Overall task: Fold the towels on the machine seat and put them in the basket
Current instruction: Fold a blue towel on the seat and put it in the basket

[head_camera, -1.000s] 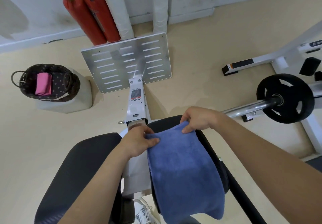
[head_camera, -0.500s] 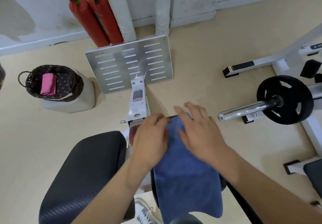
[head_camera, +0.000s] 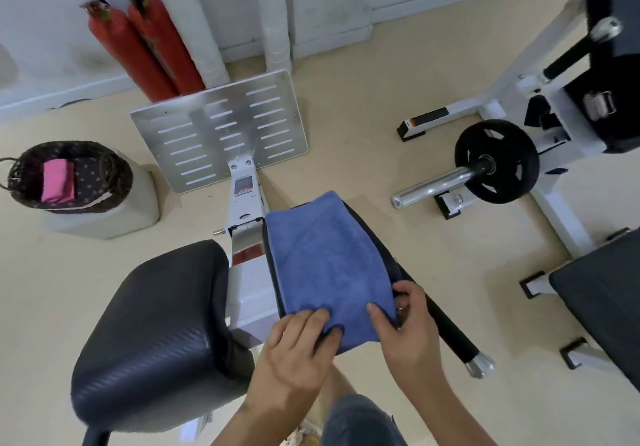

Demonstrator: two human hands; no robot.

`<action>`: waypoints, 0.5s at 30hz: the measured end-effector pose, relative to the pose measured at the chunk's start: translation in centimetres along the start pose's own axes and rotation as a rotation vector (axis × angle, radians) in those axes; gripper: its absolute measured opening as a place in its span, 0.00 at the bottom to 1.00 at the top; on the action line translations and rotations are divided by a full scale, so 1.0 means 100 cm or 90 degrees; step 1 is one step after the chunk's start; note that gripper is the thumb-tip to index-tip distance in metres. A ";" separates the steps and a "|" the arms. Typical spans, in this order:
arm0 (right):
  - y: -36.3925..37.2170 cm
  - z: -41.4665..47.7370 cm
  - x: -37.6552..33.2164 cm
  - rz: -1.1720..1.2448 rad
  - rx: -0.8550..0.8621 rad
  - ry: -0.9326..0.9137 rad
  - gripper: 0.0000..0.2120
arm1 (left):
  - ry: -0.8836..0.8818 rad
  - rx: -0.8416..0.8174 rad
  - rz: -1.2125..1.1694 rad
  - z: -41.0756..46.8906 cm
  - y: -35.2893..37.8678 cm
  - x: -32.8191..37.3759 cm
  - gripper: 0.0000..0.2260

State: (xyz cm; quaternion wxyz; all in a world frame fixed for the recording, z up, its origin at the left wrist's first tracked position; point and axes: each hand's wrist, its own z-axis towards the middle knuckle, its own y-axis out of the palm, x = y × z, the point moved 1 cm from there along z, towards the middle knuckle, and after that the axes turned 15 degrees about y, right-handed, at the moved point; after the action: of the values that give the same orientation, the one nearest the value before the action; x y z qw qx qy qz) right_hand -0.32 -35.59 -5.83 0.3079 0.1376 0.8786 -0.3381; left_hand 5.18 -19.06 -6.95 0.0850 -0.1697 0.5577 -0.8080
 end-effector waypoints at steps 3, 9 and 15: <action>-0.002 -0.003 0.011 0.059 -0.072 0.119 0.04 | -0.003 -0.089 -0.002 0.003 -0.004 0.004 0.13; -0.012 -0.019 0.007 0.258 -0.241 0.256 0.07 | -0.055 -0.246 0.052 0.020 -0.003 0.017 0.35; -0.019 -0.030 0.000 0.244 -0.178 0.245 0.14 | -0.017 -0.169 0.066 0.018 -0.003 0.018 0.21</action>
State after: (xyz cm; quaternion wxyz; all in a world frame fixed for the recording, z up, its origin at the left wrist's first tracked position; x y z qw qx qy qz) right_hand -2.54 -34.91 -3.15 0.2096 0.3186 0.9169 -0.1174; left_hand 4.19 -21.14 -5.72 0.1113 -0.1611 0.6664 -0.7195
